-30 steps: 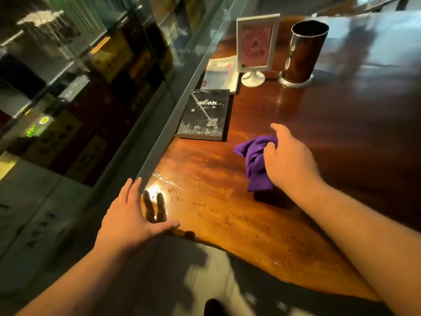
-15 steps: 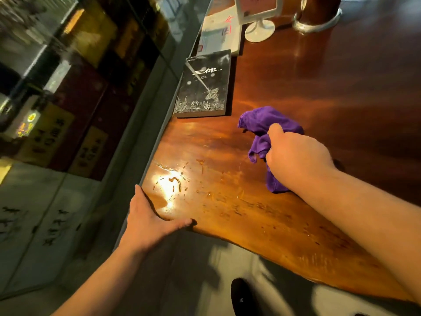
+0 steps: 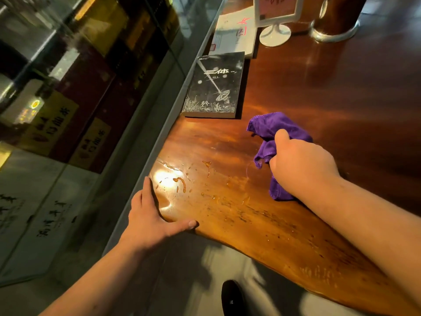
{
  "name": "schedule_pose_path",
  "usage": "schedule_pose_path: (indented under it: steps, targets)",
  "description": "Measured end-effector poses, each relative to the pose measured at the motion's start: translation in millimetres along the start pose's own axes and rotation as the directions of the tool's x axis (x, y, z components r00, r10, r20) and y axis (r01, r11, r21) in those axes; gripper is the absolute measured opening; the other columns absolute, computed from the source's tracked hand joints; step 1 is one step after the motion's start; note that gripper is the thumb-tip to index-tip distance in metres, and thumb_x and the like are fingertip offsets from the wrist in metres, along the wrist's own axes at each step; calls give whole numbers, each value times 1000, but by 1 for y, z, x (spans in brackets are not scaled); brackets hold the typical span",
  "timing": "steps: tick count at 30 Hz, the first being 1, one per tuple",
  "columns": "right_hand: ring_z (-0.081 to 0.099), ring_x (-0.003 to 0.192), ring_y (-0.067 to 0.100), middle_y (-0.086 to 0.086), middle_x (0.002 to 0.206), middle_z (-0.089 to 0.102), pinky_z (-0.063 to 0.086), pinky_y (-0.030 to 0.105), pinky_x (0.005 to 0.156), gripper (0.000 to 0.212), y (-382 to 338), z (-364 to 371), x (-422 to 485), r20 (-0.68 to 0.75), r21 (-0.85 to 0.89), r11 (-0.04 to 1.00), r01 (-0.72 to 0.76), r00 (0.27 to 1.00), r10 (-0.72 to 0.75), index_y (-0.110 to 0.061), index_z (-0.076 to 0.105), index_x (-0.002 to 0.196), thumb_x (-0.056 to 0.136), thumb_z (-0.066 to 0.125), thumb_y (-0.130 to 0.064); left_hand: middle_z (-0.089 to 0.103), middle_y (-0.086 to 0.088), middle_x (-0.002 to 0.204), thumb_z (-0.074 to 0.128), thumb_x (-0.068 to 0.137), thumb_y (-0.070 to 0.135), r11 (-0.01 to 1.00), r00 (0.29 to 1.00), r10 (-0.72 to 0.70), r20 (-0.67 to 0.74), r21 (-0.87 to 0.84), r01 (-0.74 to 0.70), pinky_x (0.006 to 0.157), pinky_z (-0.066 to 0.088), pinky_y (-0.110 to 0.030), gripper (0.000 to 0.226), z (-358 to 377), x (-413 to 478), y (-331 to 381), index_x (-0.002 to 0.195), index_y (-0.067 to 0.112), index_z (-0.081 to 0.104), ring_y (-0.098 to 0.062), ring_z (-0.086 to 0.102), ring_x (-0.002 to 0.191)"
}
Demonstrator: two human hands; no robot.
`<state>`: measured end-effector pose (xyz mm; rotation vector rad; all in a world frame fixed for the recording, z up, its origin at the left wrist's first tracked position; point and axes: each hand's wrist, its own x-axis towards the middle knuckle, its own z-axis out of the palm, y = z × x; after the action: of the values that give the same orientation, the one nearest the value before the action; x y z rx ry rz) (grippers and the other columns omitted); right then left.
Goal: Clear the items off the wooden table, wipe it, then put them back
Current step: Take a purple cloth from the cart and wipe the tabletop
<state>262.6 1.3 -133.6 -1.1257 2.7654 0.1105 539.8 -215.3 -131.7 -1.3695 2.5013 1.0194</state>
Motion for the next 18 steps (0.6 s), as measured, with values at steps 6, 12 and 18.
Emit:
schedule_pose_path:
  steps: [6, 12, 18]
  targets:
    - [44, 45, 15, -1, 73, 51, 22, 29, 39, 31, -3, -6, -2, 32, 26, 999, -40, 999, 39, -11, 37, 126, 97, 49, -10, 14, 0, 167, 86, 27, 90, 1000, 1000, -10, 19, -4, 10, 126, 21, -53, 177, -4, -1, 5, 164, 35, -11, -24, 13, 154]
    - [43, 45, 15, 4, 88, 56, 22, 29, 37, 40, -18, -6, 1, 32, -2, 1000, -28, 999, 29, -13, 42, 134, 95, 50, -7, 16, 3, 166, 86, 28, 91, 1000, 1000, -5, 21, -1, 5, 124, 24, -55, 176, -4, 0, 4, 164, 37, -11, -25, 16, 153]
    - [40, 40, 18, -3, 61, 44, 22, 26, 40, 45, -49, -7, 3, -36, 107, 992, -69, 997, 73, -12, 33, 131, 92, 54, -10, 17, 2, 166, 87, 28, 90, 1000, 1000, -4, 13, 4, 4, 124, 26, -56, 176, -4, -1, 4, 164, 37, -11, -25, 17, 153]
